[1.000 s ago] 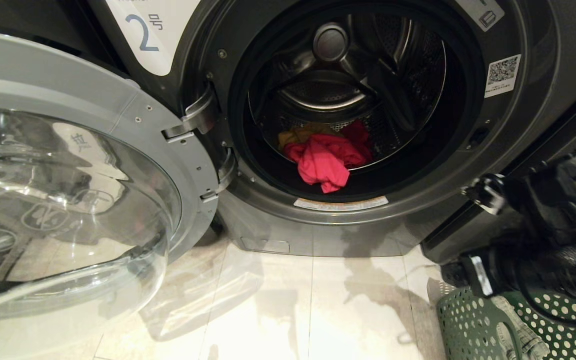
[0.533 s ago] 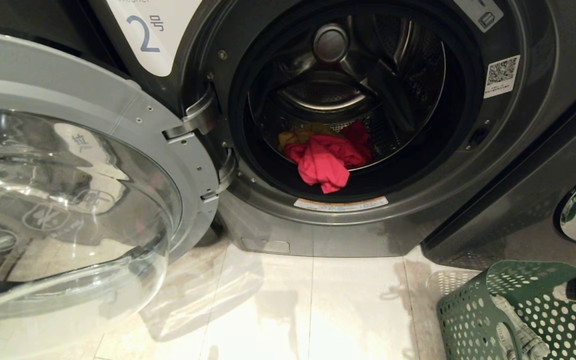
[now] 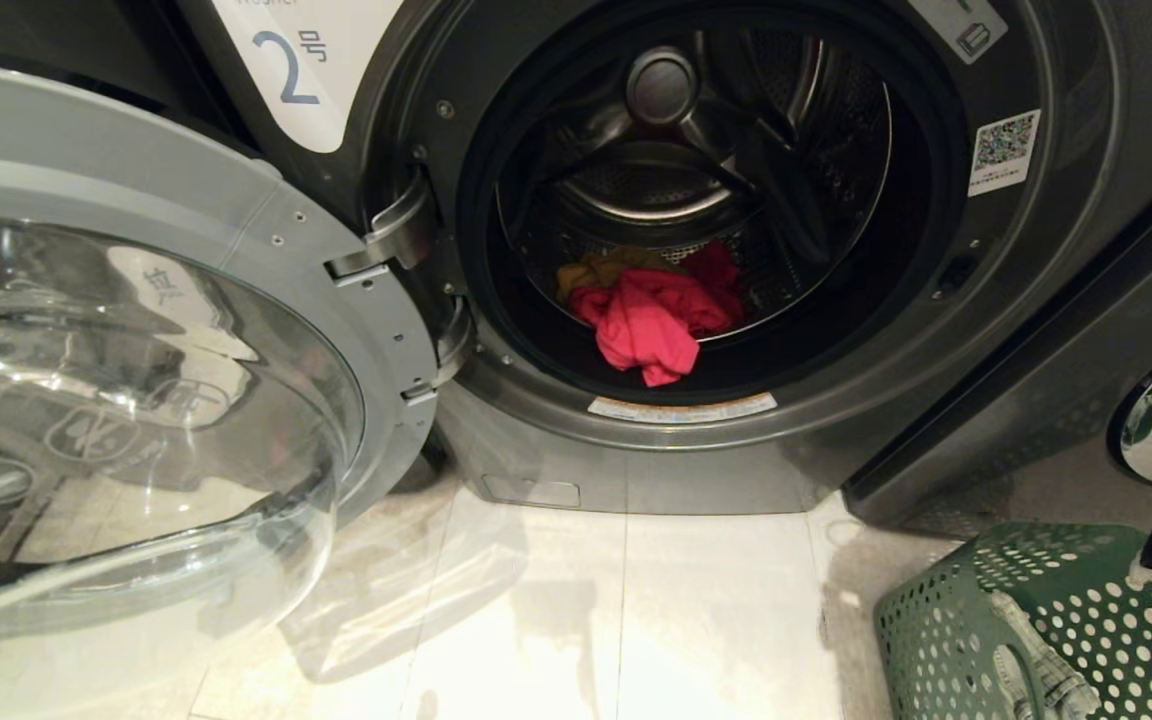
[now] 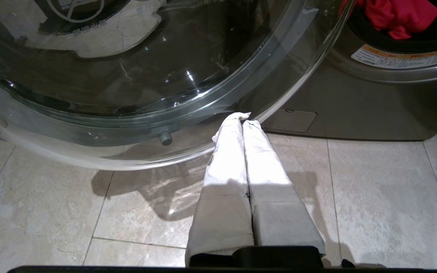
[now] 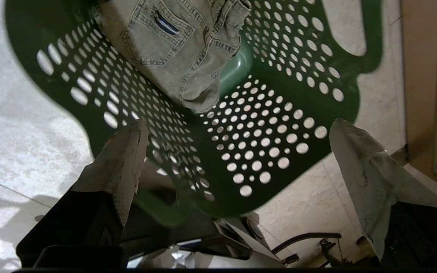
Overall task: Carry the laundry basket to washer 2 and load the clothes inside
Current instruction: Place the clothes into the washing machine
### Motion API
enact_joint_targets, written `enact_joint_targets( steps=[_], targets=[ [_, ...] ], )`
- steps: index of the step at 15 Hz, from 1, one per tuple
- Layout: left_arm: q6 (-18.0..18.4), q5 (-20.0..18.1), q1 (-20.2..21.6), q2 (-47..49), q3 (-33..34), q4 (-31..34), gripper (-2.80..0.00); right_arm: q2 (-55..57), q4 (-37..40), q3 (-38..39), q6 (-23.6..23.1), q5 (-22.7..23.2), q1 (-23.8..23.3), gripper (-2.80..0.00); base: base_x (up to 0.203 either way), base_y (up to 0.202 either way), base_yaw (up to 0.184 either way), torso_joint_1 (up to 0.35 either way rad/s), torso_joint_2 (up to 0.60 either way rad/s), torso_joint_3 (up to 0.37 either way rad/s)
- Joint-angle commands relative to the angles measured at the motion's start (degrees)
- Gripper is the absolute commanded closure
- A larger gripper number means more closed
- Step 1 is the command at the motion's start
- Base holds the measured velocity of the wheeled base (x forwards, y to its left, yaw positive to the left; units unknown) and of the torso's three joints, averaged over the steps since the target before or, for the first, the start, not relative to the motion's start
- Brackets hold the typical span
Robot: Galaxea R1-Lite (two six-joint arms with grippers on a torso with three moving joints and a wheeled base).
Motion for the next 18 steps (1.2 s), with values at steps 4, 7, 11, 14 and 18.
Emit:
enact_joint_targets(
  steps=[4,7,11,14,18],
  targets=[
    [-0.1,0.0,0.0,0.0,2.3,-0.1,0.0,26.8,-8.0,-9.0,-6.5,6.9,-4.6,-2.8,0.0,0.0,0.0,0.0,0.0,0.0],
    [0.0,0.0,0.1,0.0,2.3,-0.1,0.0,32.6,-9.1,-10.7,-8.6,3.6,-5.4,-2.8,0.0,0.0,0.0,0.0,0.0,0.0],
    [0.0,0.0,0.0,0.0,2.3,-0.1,0.0,37.6,-9.3,-12.1,-14.6,3.3,-8.6,-2.8,0.0,0.0,0.0,0.0,0.0,0.0],
    [-0.1,0.0,0.1,0.0,2.3,-0.1,0.0,38.8,-9.3,-11.4,-17.2,3.3,-10.0,-2.8,0.0,0.0,0.0,0.0,0.0,0.0],
    [-0.1,0.0,0.0,0.0,2.3,0.0,0.0,44.2,-12.6,-11.4,-19.2,3.6,-10.8,-2.8,0.0,0.0,0.0,0.0,0.0,0.0]
  ],
)
